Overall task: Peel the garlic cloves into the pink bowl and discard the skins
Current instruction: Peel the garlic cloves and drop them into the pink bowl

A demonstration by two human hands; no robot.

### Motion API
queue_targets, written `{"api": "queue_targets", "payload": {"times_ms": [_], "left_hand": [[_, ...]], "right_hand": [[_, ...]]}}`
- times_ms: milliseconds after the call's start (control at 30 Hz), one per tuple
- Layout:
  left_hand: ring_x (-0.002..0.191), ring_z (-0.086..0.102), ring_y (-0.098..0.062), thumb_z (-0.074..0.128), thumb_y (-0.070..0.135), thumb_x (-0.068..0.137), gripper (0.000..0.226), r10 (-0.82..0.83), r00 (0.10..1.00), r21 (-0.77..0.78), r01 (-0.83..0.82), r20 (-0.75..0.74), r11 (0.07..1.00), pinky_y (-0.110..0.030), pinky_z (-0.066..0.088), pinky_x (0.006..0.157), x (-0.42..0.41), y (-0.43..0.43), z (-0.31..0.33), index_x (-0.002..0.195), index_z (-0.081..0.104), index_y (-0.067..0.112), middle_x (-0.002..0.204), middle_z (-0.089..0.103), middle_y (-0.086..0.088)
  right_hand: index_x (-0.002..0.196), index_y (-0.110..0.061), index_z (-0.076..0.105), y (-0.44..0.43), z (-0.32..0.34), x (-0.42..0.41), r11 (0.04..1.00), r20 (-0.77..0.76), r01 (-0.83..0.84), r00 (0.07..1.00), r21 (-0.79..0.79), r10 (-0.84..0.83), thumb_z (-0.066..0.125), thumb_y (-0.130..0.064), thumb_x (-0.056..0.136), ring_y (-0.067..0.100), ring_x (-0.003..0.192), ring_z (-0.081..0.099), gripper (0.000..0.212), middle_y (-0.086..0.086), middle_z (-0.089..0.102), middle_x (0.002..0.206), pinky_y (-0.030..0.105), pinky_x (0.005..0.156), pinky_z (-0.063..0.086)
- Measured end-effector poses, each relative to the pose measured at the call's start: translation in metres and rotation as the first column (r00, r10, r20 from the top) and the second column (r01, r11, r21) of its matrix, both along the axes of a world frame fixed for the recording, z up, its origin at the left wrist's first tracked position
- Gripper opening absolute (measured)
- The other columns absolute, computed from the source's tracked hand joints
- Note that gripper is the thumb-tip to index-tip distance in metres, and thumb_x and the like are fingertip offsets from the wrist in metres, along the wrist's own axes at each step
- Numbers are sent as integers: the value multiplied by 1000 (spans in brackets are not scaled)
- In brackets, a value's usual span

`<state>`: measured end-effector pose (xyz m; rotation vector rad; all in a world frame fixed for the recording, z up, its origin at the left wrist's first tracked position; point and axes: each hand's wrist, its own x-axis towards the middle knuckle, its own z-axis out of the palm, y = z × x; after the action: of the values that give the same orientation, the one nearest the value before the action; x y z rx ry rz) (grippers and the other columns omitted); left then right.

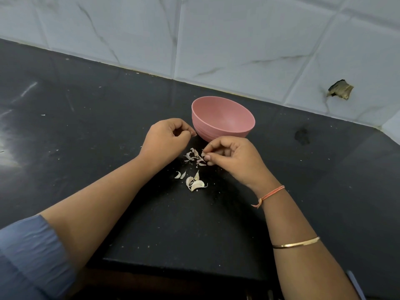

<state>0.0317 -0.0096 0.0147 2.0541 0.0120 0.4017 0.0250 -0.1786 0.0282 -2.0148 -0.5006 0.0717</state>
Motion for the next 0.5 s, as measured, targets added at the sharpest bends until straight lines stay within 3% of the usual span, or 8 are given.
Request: {"api": "queue_targets", "payload": {"times_ms": [100, 200, 300, 367, 433, 467, 500], "left_hand": [[39, 45, 1, 50, 9, 82, 23, -12, 1000, 2, 12, -6, 1000, -7, 32, 41, -1, -1, 0, 79, 70, 20, 59, 59, 11], [42, 47, 3, 50, 9, 83, 24, -21, 1000, 5, 21, -12, 1000, -6, 34, 42, -1, 0, 1, 79, 70, 22, 67, 64, 10], [40, 46, 3, 50, 9, 83, 24, -23, 1000, 2, 23, -17, 1000, -5, 32, 42, -3, 1, 1, 79, 70, 21, 65, 62, 11], [39, 46, 2, 50, 9, 83, 24, -22, 1000, -4, 22, -21, 1000, -5, 31, 41, -3, 1, 1, 79, 70, 20, 61, 60, 11], [39, 46, 2, 49, 8, 83, 24, -25, 999, -8, 25, -27, 1000, -5, 31, 41, -4, 2, 1, 79, 70, 20, 63, 62, 9], [39, 46, 3, 49, 9, 83, 25, -28, 999, -8, 28, -29, 1000, -5, 32, 42, -4, 2, 2, 79, 70, 21, 67, 64, 7], [40, 46, 3, 49, 9, 83, 25, -29, 999, -6, 29, -29, 1000, -5, 33, 42, -3, 2, 1, 79, 70, 21, 70, 66, 6]], "right_hand": [[85, -19, 66, -4, 2, 0, 996, 18, 83, 996, -21, -83, 69, 0, 79, 16, 74, 69, 20, 4, 70, 81, 31, 76, 58], [82, -18, 68, -5, 8, -3, 980, 102, 157, 984, -124, -145, 70, -6, 80, 9, 69, 66, 12, -1, 70, 78, 26, 72, 56], [78, -17, 68, -1, 20, -13, 971, 260, 190, 954, -145, -148, 69, -6, 80, 8, 72, 63, 11, -2, 68, 82, 24, 71, 54], [76, -12, 66, 1, 35, -22, 970, 486, 235, 856, -66, -174, 68, -4, 80, 9, 73, 59, 9, -4, 64, 81, 22, 70, 50], [78, -5, 64, 4, 46, -32, 958, 700, 285, 676, 37, -228, 66, -1, 82, 12, 75, 58, 5, -2, 58, 80, 20, 69, 48], [80, -3, 64, 5, 46, -35, 946, 762, 318, 599, 58, -248, 63, 0, 82, 16, 77, 59, 5, 1, 58, 82, 23, 70, 48], [81, -3, 65, 7, 44, -35, 933, 786, 361, 577, 0, -223, 60, 2, 83, 20, 79, 60, 7, 5, 59, 85, 26, 70, 48]]}}
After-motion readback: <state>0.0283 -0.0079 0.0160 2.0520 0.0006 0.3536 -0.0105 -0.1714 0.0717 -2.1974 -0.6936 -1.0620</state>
